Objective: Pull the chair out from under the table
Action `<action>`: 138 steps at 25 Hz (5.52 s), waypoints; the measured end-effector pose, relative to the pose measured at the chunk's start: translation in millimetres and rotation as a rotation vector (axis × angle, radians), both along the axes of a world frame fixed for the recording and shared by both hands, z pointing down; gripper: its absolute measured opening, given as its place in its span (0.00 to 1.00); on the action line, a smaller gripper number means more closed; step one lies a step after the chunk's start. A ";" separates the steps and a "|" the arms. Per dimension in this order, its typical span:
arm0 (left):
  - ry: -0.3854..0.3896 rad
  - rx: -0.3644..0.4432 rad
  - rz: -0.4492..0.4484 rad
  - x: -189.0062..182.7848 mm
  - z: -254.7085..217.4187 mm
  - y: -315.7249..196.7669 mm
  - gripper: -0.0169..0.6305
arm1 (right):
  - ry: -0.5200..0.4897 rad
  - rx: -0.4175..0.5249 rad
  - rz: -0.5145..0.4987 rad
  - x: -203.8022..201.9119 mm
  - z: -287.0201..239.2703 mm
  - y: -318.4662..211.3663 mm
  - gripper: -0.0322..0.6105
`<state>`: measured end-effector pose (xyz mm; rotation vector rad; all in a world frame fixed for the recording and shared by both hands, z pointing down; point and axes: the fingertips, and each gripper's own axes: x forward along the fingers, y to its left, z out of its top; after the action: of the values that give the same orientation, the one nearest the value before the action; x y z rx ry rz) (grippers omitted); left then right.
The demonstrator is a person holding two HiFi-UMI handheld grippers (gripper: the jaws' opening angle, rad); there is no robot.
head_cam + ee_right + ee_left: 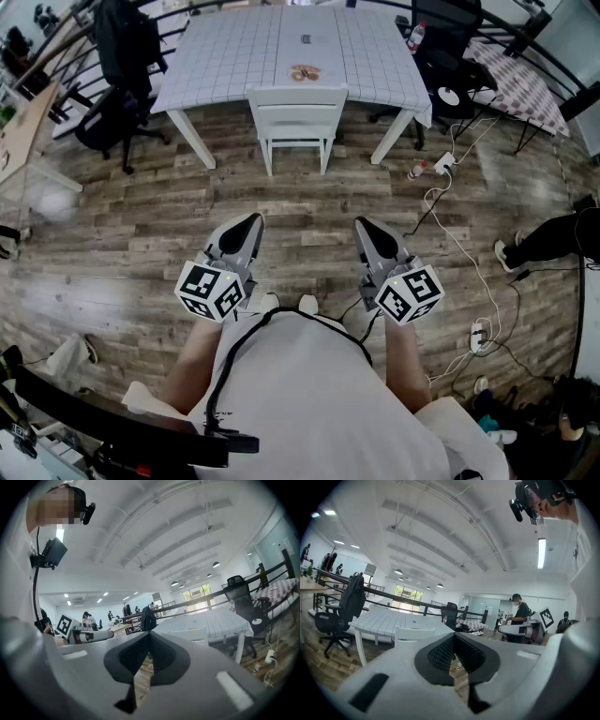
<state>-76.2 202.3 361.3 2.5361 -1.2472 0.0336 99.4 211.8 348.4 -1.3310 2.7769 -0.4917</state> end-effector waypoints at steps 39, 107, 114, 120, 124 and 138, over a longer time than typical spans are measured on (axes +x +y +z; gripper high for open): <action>-0.034 0.003 -0.031 67.4 9.2 -12.0 0.04 | -0.044 -0.056 -0.144 61.2 27.3 1.2 0.06; -0.118 -0.090 0.197 -81.9 77.1 -482.3 0.04 | -0.067 -0.129 0.097 -76.8 32.4 -455.5 0.06; -0.146 -0.108 0.167 -69.9 86.0 -473.4 0.04 | -0.072 -0.133 0.077 -53.7 38.5 -458.7 0.06; -0.251 -0.090 0.122 -47.0 94.7 -477.4 0.04 | -0.035 -0.147 -0.002 -37.7 55.7 -471.8 0.06; -0.357 -0.059 0.137 -29.5 111.5 -488.7 0.04 | 0.125 -0.145 -0.084 -29.6 82.2 -488.1 0.06; -0.855 0.012 0.350 -10.1 197.1 -546.8 0.27 | 0.830 -0.055 -0.386 -31.0 182.0 -553.2 0.14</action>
<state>-86.3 -344.6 558.4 2.7941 -0.9880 1.2959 68.5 -341.3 530.4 -1.1969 3.7500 0.0166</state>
